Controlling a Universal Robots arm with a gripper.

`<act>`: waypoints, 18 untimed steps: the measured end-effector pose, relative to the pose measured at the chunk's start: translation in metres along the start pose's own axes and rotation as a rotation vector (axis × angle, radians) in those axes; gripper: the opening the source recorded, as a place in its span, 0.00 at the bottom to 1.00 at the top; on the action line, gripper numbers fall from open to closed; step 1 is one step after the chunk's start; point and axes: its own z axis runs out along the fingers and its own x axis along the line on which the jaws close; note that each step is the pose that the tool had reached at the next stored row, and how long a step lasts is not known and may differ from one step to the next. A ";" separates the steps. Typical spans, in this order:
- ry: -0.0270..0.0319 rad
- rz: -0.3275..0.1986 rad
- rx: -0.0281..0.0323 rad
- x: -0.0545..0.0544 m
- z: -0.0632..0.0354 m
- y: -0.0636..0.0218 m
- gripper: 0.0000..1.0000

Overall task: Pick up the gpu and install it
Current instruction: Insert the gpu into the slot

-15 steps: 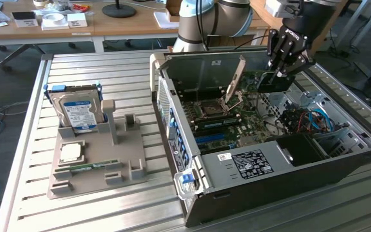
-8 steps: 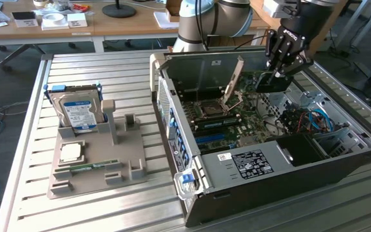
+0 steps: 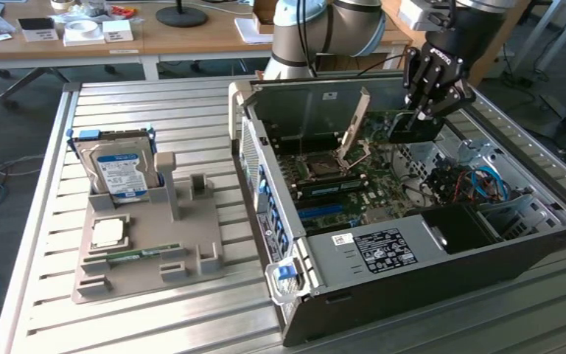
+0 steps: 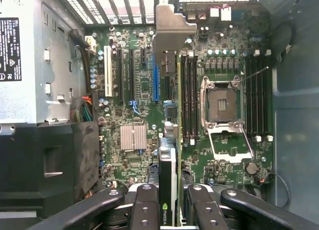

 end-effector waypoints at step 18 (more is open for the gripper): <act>-0.0001 0.000 0.0000 -0.001 0.0033 0.0037 0.27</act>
